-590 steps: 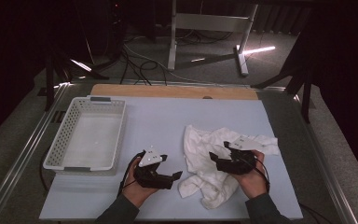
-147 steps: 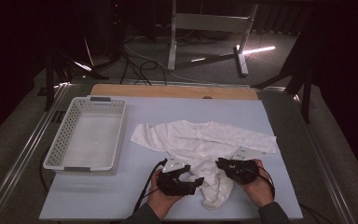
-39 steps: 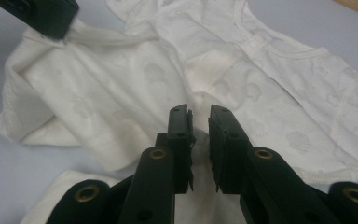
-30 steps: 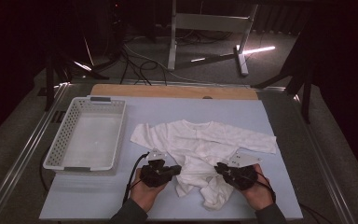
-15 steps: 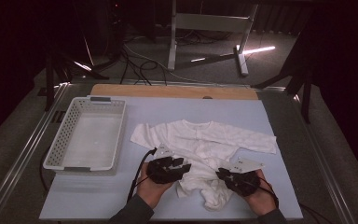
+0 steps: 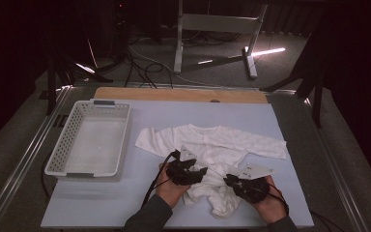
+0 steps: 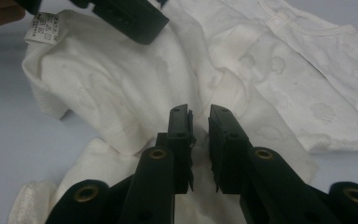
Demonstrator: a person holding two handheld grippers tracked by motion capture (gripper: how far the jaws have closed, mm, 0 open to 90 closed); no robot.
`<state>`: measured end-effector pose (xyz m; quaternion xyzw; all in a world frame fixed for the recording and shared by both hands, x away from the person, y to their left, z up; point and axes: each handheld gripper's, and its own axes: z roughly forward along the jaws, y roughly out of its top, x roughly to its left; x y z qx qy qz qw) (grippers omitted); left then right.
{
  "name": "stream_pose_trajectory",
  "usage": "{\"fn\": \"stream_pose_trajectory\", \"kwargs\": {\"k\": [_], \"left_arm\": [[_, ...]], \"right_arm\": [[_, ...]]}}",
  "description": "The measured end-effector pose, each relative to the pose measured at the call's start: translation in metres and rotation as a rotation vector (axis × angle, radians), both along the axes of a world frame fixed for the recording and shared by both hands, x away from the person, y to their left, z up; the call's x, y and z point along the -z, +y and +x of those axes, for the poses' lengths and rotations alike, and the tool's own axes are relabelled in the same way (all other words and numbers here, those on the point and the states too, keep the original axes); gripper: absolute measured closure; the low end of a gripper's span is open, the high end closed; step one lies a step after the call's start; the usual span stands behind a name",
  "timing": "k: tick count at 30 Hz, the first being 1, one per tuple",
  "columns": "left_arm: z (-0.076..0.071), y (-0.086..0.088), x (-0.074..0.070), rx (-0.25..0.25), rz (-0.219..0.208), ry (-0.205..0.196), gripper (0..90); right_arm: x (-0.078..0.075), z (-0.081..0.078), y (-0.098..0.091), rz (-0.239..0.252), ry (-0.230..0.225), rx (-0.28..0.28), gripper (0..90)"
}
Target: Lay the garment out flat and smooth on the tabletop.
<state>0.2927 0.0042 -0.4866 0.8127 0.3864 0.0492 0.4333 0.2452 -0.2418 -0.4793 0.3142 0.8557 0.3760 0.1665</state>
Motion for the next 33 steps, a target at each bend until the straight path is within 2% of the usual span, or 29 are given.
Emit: {"fn": "stream_pose_trajectory", "kwargs": {"k": [2, 3, 5, 6, 10, 14, 18, 22, 24, 26, 28, 33], "left_arm": [[0.001, 0.003, 0.000, 0.004, -0.006, 0.011, 75.9], [0.001, 0.005, -0.001, 0.001, -0.014, 0.015, 79.4], [0.001, 0.005, -0.001, 0.001, -0.014, 0.015, 81.8], [0.001, 0.014, -0.003, -0.006, -0.050, 0.029, 83.3], [-0.002, 0.024, -0.006, -0.010, -0.090, 0.041, 84.4], [-0.003, 0.034, -0.008, -0.027, -0.110, 0.041, 84.5], [-0.002, 0.042, -0.007, -0.045, -0.103, 0.038, 83.9], [-0.001, 0.048, -0.006, -0.063, -0.105, 0.035, 83.4], [-0.001, 0.051, -0.007, -0.089, -0.092, 0.024, 86.1], [0.001, 0.058, -0.008, -0.106, -0.106, 0.032, 87.7], [0.001, 0.063, -0.009, -0.117, -0.107, 0.027, 88.3], [-0.004, 0.064, -0.007, -0.085, -0.124, 0.030, 82.3]], "right_arm": [[0.000, 0.000, 0.000, -0.002, 0.001, 0.000, 78.9], [-0.001, 0.000, 0.000, -0.002, 0.002, 0.004, 78.9], [-0.001, 0.000, -0.001, -0.005, 0.001, 0.005, 79.1], [-0.001, 0.000, -0.001, -0.003, -0.001, 0.006, 79.4], [-0.002, 0.000, -0.001, -0.006, 0.000, 0.008, 79.6], [-0.002, -0.001, 0.000, -0.007, 0.002, 0.004, 79.6], [-0.003, 0.000, 0.000, -0.015, -0.007, -0.005, 79.7], [-0.004, 0.000, 0.002, -0.009, -0.004, 0.010, 79.7], [-0.004, 0.000, 0.002, -0.007, -0.008, 0.011, 79.8], [-0.004, 0.000, 0.000, -0.037, -0.020, 0.012, 79.7], [-0.004, 0.002, -0.003, -0.023, -0.012, 0.017, 79.7], [-0.006, 0.002, 0.000, -0.016, -0.023, 0.032, 79.7]]}}
